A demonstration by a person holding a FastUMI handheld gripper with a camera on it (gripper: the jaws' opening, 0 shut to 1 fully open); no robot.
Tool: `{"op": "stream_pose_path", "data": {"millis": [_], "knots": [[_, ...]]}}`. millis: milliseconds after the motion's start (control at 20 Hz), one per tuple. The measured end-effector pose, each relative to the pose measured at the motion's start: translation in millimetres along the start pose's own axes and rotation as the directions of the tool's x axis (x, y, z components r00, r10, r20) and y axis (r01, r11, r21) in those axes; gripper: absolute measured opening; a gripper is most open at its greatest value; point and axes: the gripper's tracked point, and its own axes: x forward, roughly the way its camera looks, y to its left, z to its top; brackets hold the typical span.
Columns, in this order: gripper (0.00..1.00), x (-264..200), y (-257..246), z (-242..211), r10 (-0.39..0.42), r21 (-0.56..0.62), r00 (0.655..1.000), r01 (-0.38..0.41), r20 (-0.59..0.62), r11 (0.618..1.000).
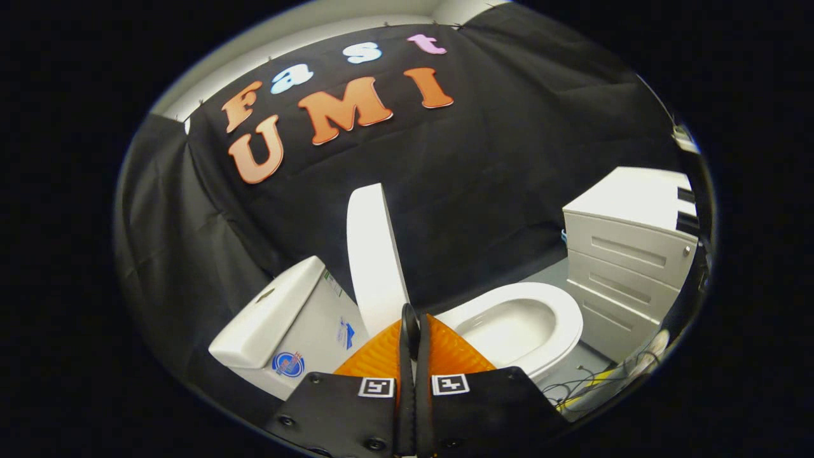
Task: Open the toilet lid.
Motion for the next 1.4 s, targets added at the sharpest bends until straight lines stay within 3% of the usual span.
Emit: {"op": "stream_pose_path", "data": {"millis": [350, 600, 1200, 1250, 1350, 1400], "knots": [[0.08, -8.3, 66.4, -16.9, 0.076, -0.059, 0.997, -0.077, -0.01, 0.995], [0.08, -5.9, 101.4, -30.9, 0.099, -0.166, 0.995, -0.103, -0.029, 0.981], [0.08, -10.4, 131.5, -52.6, 0.117, -0.331, 0.992, -0.129, -0.055, 0.935], [0.11, -10.3, 136.1, -57.4, 0.137, -0.326, 0.988, -0.154, -0.075, 0.933], [0.35, -17.2, 143.6, -59.4, 0.192, -0.287, 0.975, -0.216, -0.108, 0.933], [0.48, -27.3, 136.9, -52.4, 0.181, -0.279, 0.979, -0.201, -0.095, 0.939]]}}
